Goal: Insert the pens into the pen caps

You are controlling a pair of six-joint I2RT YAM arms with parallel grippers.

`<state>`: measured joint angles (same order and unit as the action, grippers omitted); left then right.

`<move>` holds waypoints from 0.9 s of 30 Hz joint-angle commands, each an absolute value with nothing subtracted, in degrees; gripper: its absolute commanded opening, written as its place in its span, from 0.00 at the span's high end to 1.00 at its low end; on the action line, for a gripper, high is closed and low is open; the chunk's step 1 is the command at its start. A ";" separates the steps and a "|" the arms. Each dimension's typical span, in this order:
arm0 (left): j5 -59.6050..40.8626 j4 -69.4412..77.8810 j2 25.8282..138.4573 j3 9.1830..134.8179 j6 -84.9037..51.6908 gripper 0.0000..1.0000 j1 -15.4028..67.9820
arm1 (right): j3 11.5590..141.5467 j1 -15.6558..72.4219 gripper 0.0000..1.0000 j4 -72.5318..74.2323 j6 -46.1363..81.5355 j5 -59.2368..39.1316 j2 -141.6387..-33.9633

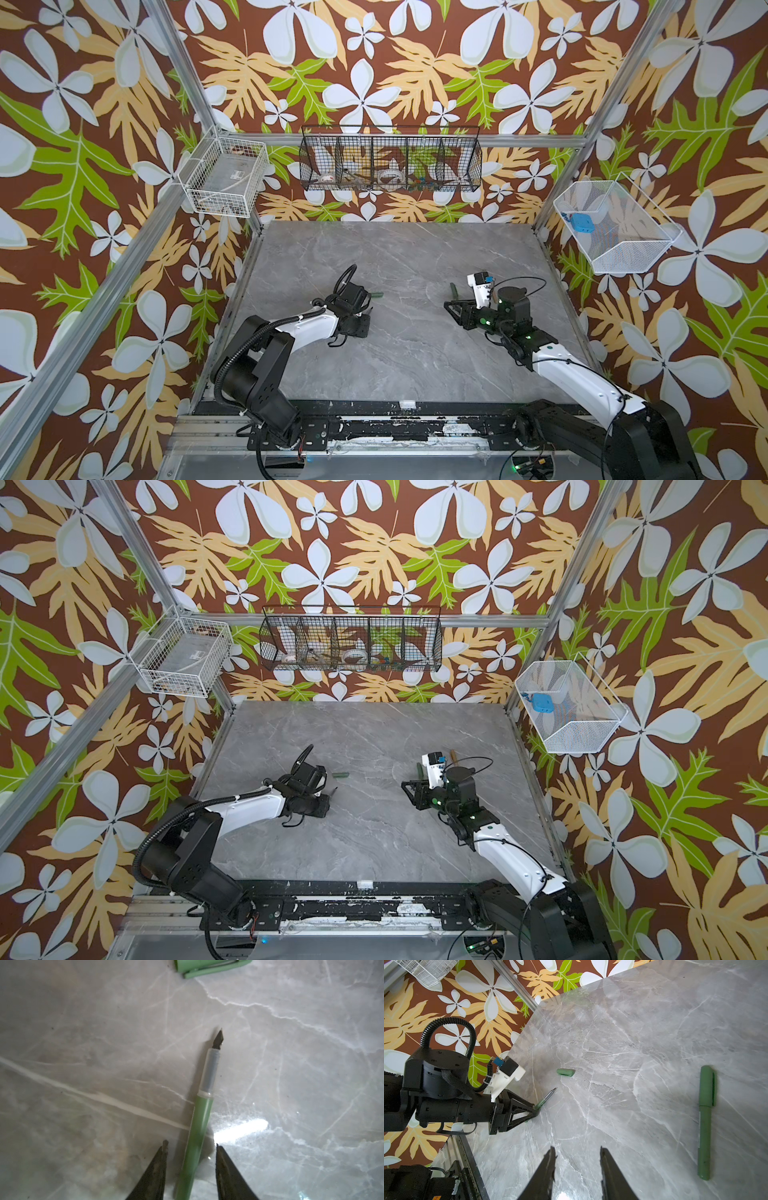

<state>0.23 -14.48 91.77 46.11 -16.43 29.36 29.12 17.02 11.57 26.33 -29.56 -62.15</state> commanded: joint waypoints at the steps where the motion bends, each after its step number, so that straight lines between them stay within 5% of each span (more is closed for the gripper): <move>1: -0.08 -15.98 92.02 46.06 -16.13 0.61 29.44 | 28.92 17.04 0.64 13.18 26.80 -29.03 -61.94; 15: -1.48 -13.68 92.49 45.09 -15.82 0.98 29.88 | 32.98 17.39 0.57 14.39 29.43 -31.36 -67.67; 27: -13.71 0.49 85.52 44.65 -17.23 1.00 32.15 | 35.98 28.56 0.53 28.44 38.19 -32.43 -81.00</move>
<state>-8.54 -6.81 86.65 45.32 -16.32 31.51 35.38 27.07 20.80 34.35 -30.96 -78.83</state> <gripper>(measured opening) 0.099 0.464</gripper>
